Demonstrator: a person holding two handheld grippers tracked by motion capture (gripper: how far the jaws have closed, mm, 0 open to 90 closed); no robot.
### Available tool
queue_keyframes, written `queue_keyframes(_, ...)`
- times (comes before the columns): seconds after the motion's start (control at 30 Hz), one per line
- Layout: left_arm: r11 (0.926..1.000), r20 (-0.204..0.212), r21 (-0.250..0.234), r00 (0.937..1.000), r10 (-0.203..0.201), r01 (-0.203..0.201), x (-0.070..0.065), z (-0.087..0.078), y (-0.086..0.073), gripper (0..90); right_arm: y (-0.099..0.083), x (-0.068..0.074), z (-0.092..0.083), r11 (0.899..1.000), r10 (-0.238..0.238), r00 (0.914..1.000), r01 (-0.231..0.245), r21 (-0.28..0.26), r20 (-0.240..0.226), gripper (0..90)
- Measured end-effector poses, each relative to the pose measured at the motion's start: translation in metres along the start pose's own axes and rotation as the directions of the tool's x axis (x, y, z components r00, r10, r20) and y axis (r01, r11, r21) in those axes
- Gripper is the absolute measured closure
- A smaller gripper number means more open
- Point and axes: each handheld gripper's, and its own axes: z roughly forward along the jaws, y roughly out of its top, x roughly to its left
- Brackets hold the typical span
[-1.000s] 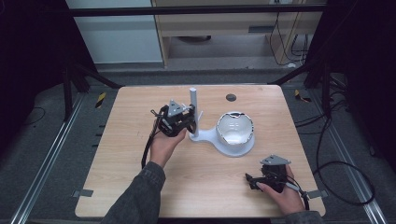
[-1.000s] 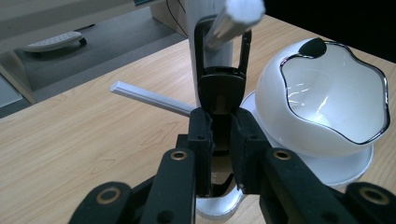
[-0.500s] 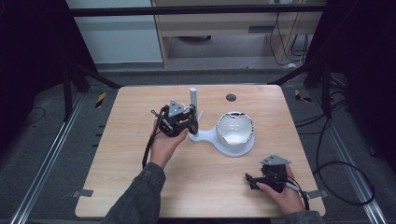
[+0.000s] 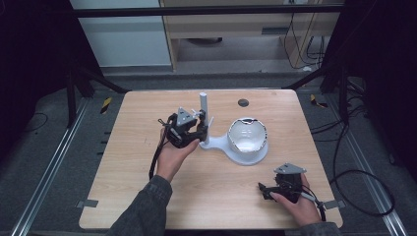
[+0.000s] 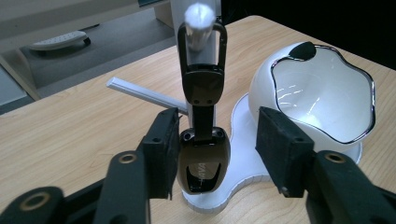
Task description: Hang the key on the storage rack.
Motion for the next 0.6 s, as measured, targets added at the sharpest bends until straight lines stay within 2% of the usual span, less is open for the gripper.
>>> queue_keyframes(0.2, 0.9999, -0.019, 0.006, 0.9998, -0.011, 0.011, 0.001, -0.005, 0.000, 36.3, 0.000, 0.000, 0.000, 1.000, -0.001, 1.0000, 0.001, -0.001, 0.000, 0.4)
queue_keyframes(0.37, 0.9998, -0.010, 0.008, 0.9998, -0.016, 0.016, 0.001, -0.008, -0.001, 27.9, 0.000, 0.000, 0.000, 1.000, -0.001, 1.0000, 0.001, -0.001, 0.000, 0.4)
queue_keyframes(0.43, 0.9996, -0.007, 0.011, 0.9997, -0.024, 0.024, 0.000, -0.009, -0.002, 21.3, 0.000, 0.000, 0.000, 1.000, -0.001, 1.0000, 0.001, -0.001, 0.000, 0.4)
queue_keyframes(0.47, 0.9995, -0.021, 0.011, 0.9993, -0.030, 0.031, 0.000, -0.010, -0.002, 14.3, 0.000, 0.000, 0.000, 1.000, -0.001, 1.0000, 0.001, 0.000, 0.000, 0.4)
queue_keyframes(0.6, 0.9977, -0.039, -0.001, 0.9970, -0.067, 0.067, 0.004, -0.017, -0.006, 7.3, 0.000, 0.000, 0.000, 1.000, -0.001, 1.0000, 0.001, -0.001, 0.000, 0.4)
